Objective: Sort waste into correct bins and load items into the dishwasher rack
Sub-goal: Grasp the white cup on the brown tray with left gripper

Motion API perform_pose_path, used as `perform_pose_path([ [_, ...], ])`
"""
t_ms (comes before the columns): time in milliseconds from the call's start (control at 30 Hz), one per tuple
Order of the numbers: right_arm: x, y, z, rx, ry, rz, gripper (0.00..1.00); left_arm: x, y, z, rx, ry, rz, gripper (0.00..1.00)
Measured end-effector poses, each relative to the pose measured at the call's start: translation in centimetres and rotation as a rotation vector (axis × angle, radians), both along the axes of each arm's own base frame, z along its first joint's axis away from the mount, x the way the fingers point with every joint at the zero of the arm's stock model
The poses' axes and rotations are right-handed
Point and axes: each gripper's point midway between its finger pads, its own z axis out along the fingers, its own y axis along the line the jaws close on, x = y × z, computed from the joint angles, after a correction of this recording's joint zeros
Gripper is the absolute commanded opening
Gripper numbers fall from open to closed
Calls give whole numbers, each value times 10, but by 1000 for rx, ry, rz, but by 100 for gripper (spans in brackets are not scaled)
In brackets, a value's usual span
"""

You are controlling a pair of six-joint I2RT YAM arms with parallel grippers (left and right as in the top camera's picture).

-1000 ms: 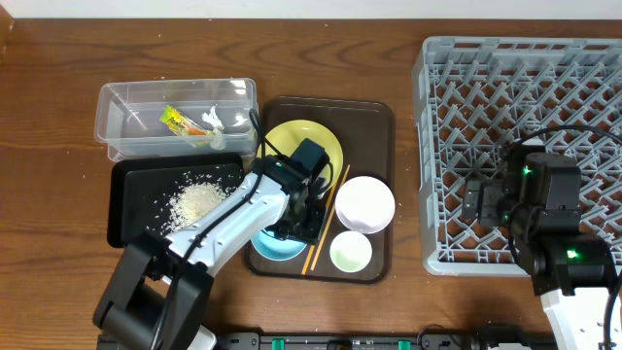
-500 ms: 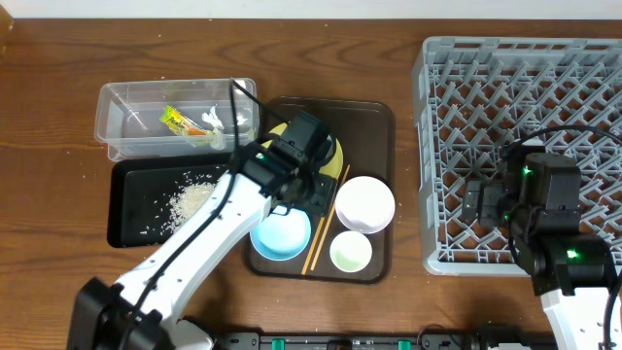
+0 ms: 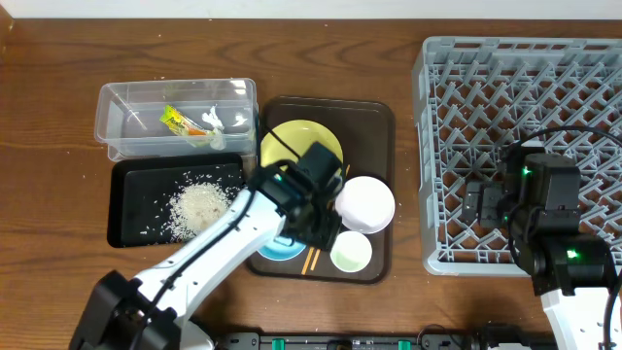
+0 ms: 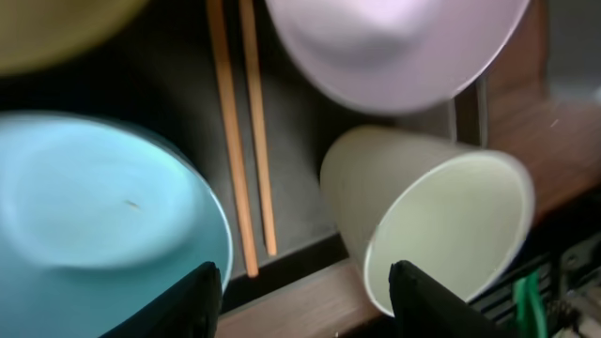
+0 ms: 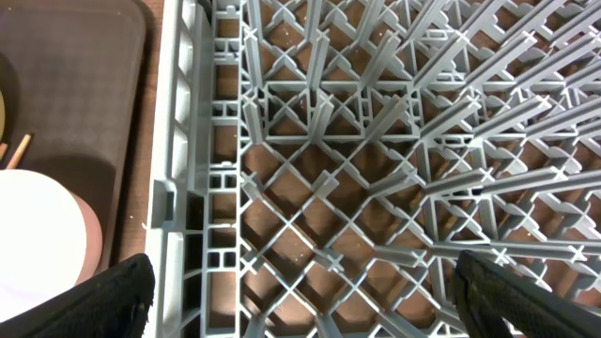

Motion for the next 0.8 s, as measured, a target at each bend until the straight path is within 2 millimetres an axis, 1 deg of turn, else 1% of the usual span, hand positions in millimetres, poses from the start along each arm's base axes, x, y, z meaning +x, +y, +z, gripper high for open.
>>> perform_pose_path([
  [100,0,0,0,0,1,0,99,-10,-1,-11,12,17,-19,59],
  [233,0,0,0,0,2,0,99,-11,-8,-17,-6,0,-26,51],
  [267,0,0,0,0,3,0,99,-11,-10,-18,-12,-5,-23,46],
  [400,-1,0,-1,0,8,0,99,-13,-14,-23,-20,-9,-14,33],
  [500,-2,0,-1,0,8,0,99,-17,-14,-26,-15,1,-17,28],
  [633,-2,0,-1,0,9,0,99,-18,-14,-26,-16,4,-14,21],
  [700,-2,0,-2,0,11,0,99,-18,-14,-26,-14,9,2,15],
  [767,-2,0,-2,0,13,0,99,-18,-14,-29,-10,15,8,11],
  [800,-3,0,-2,0,14,0,99,-18,-14,-30,-6,19,8,7],
])
